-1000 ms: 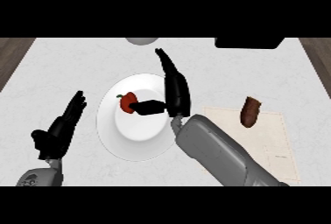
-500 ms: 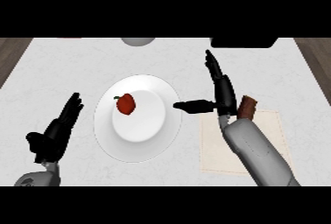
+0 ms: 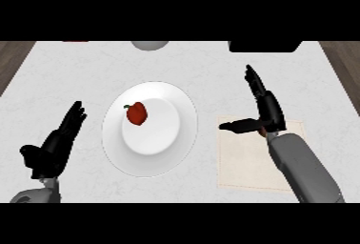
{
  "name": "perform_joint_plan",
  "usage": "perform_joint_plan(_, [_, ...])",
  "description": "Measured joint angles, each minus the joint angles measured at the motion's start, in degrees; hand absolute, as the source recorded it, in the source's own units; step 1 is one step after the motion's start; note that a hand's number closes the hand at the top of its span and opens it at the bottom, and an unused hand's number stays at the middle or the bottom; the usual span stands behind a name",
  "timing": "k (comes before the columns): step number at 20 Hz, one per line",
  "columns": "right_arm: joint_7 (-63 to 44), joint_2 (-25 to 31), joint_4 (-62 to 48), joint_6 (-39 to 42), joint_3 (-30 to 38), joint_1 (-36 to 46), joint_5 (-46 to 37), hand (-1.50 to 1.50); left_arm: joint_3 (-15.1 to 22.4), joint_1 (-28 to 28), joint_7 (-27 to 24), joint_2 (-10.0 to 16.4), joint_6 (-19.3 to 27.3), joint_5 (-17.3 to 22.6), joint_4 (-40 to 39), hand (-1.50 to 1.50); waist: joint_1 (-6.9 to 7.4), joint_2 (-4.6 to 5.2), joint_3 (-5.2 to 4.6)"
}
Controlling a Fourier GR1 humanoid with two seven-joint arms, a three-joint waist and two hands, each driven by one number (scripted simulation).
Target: Pick the bell pepper from the placemat and place it in the plate
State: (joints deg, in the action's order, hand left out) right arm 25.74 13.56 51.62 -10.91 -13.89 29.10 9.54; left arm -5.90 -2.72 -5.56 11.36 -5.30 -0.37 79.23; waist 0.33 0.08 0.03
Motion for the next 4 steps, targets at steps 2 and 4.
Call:
perform_joint_plan(2, [2.41, 0.79, -3.24, 2.26, 1.76, 0.55, -0.56, -1.50, -0.27, 0.51, -1.10, 0.05, -0.50, -0.02, -0.62, 0.00, 0.06, 0.01, 0.00])
perform_joint_plan(4, [4.33, 0.16, -5.93, 3.41, 3.22, 1.08, -1.82, -1.50, -0.07, 0.61, -0.62, -0.45, -0.13, -0.50, -0.09, 0.00, 0.05, 0.01, -0.01])
